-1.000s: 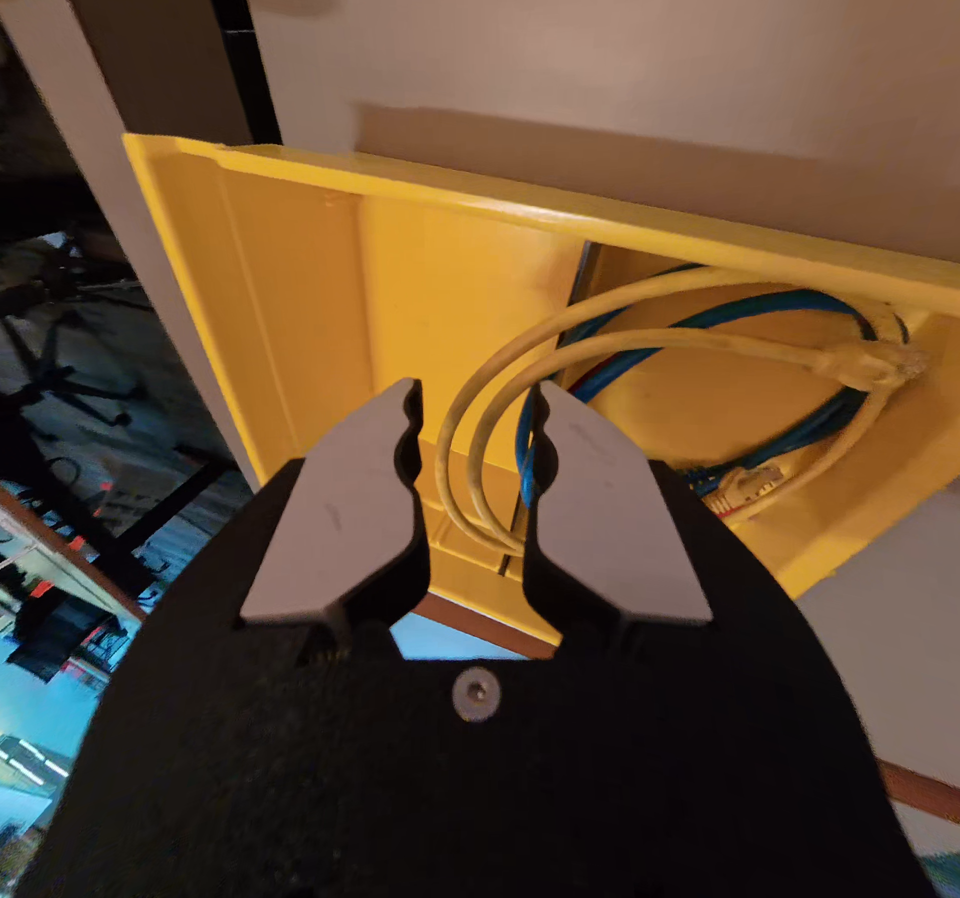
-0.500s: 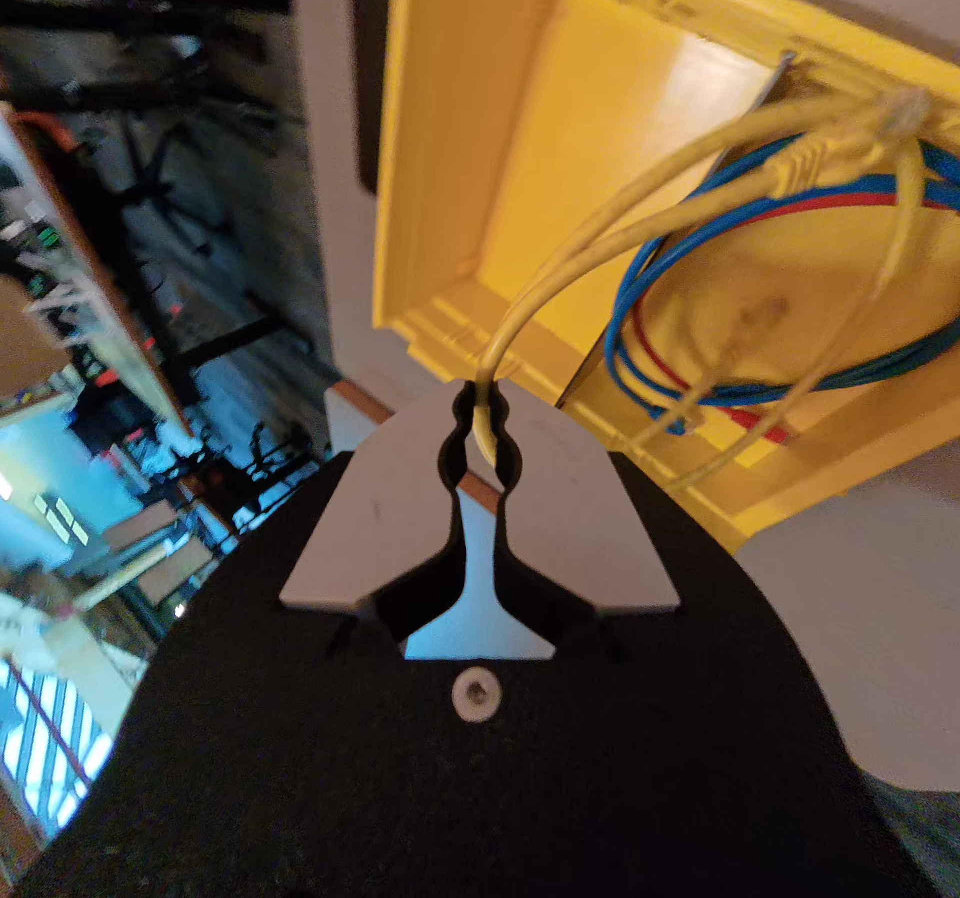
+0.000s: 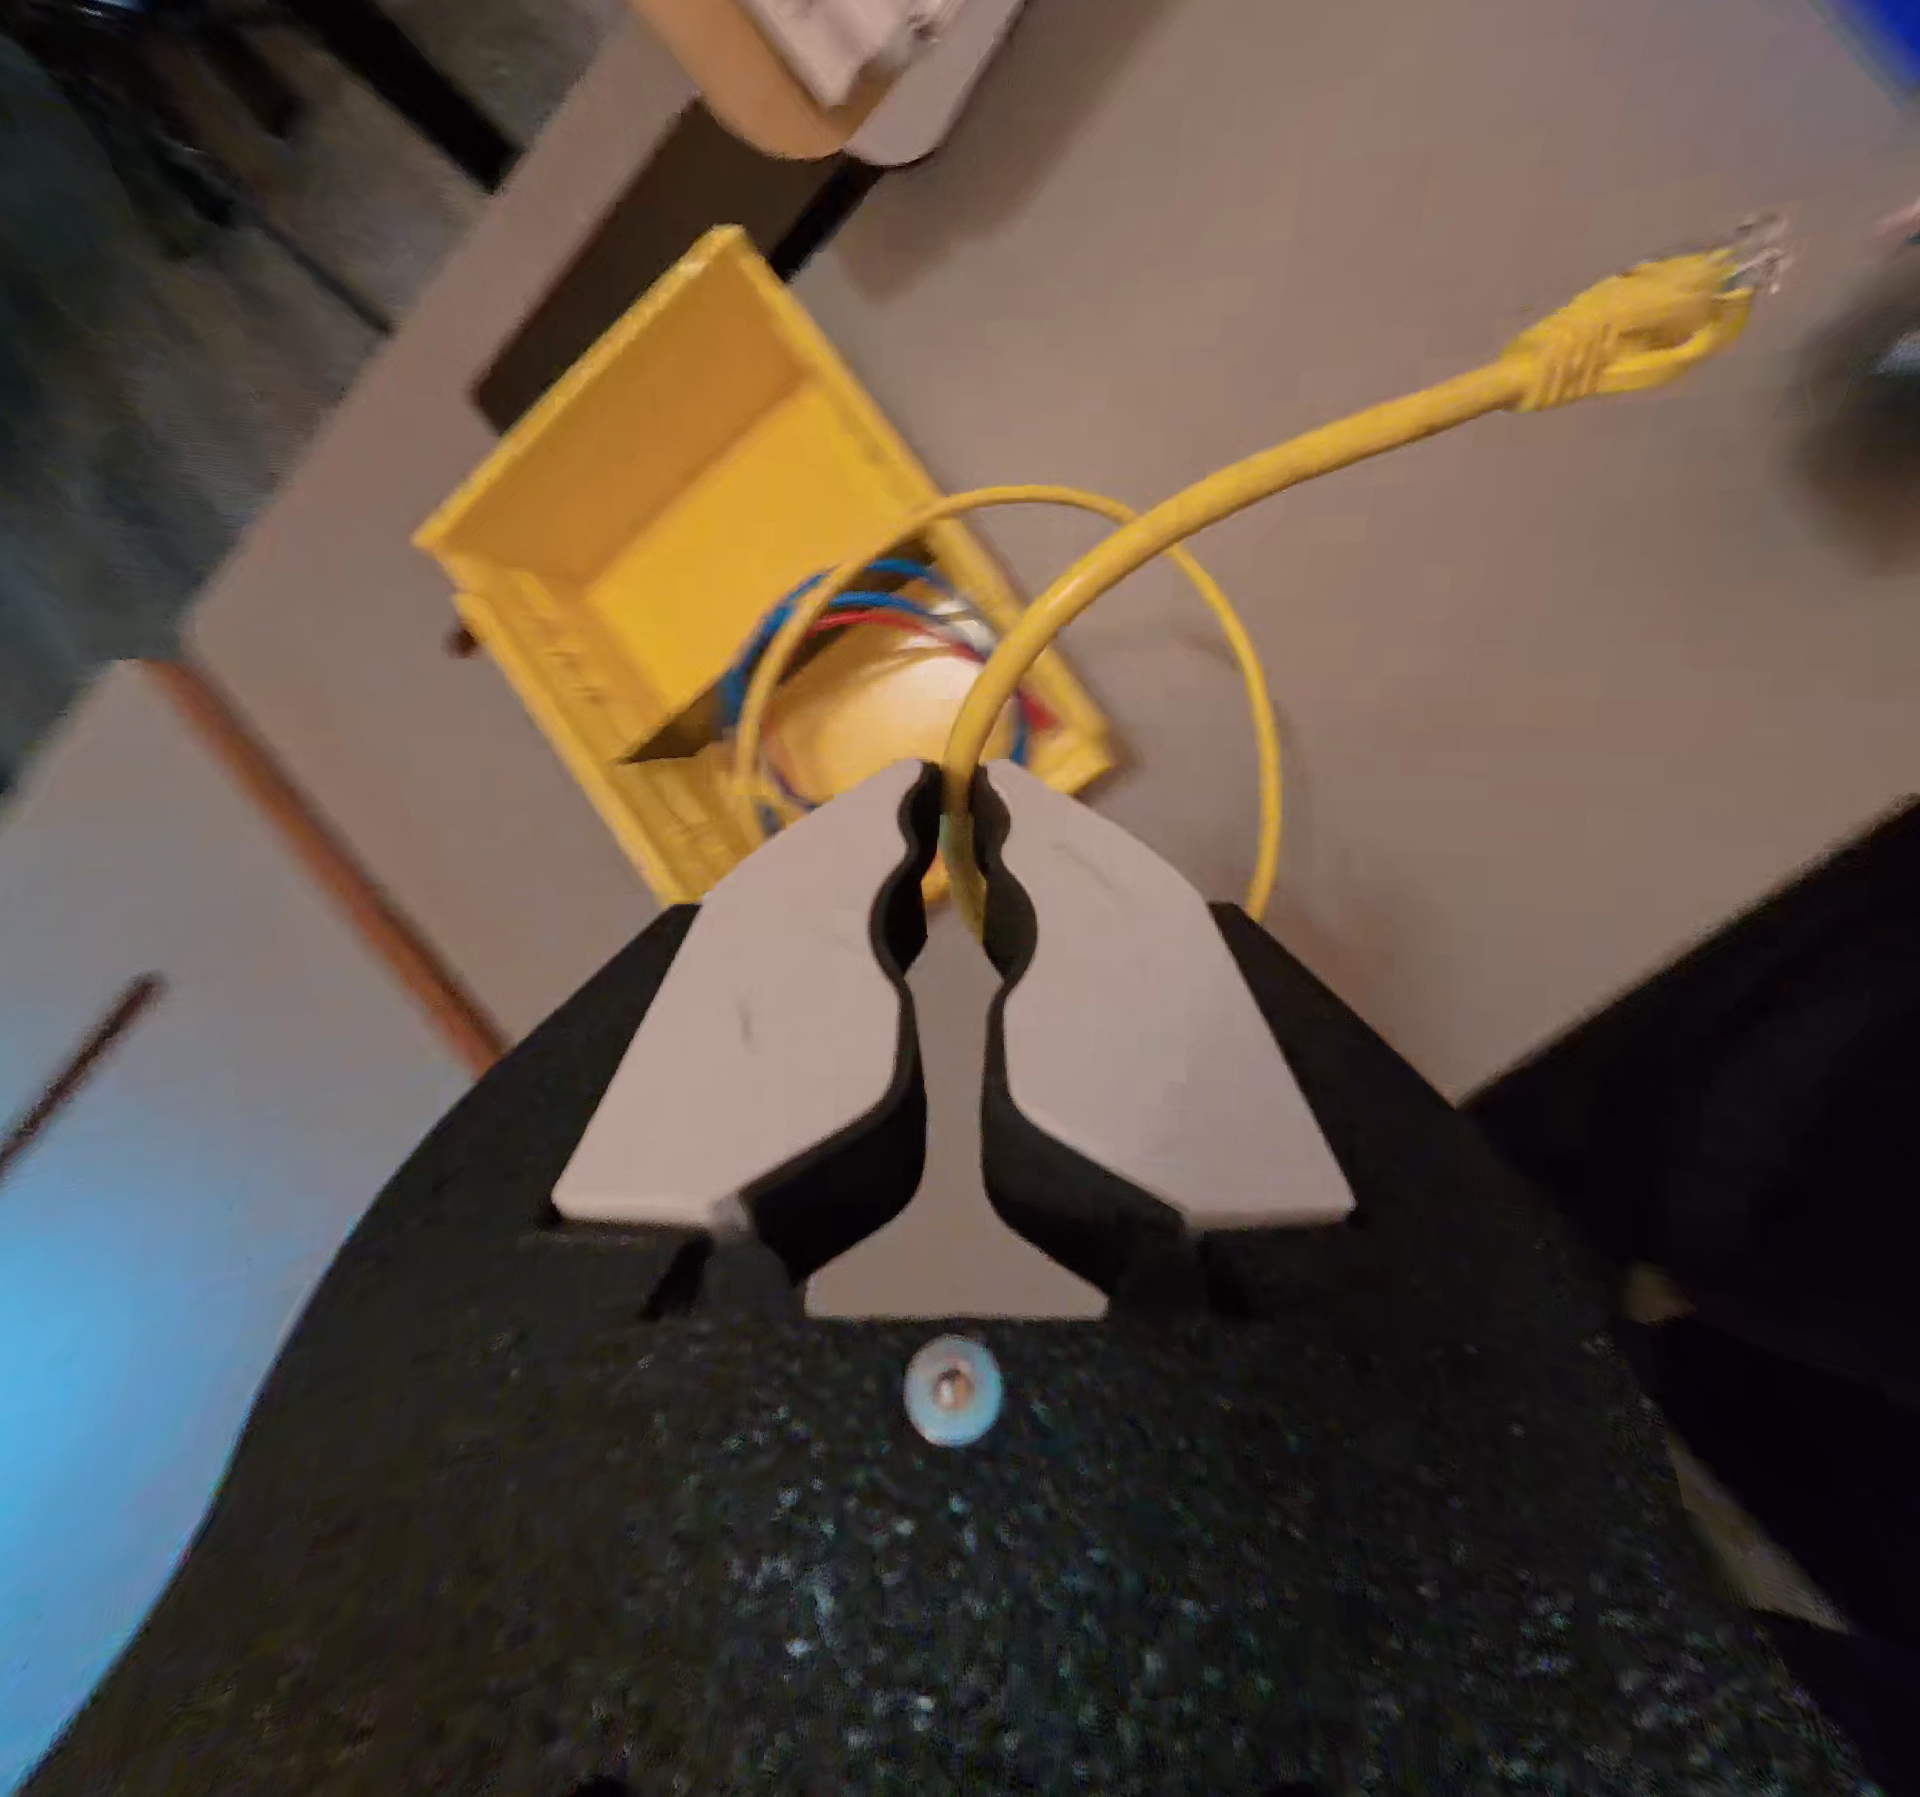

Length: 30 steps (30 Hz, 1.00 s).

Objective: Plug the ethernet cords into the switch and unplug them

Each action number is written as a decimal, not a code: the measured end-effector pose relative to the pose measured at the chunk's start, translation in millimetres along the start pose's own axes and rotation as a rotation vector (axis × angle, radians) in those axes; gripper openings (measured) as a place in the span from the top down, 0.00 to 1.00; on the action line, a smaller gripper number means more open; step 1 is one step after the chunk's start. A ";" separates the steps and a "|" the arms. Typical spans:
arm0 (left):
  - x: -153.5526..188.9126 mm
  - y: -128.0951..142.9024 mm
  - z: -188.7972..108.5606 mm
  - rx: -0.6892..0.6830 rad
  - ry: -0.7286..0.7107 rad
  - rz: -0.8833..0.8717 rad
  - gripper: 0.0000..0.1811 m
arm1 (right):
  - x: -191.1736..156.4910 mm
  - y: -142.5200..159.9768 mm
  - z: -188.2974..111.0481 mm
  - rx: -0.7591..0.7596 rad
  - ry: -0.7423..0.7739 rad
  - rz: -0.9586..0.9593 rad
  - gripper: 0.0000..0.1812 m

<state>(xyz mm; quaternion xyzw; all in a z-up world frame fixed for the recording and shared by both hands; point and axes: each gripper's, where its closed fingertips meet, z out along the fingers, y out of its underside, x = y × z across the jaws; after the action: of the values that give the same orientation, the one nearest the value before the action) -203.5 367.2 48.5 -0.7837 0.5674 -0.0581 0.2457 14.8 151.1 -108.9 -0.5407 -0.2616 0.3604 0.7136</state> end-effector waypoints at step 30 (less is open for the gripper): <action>64.6 -98.4 -196.4 0.755 0.014 -0.023 0.97 | -8.8 -22.8 -13.4 0.130 -0.070 0.036 0.59</action>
<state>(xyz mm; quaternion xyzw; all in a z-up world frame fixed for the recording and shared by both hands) -168.9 268.4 252.1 -0.6440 0.4988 -0.2715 0.5127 25.0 132.7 -90.6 -0.4849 -0.2527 0.4081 0.7311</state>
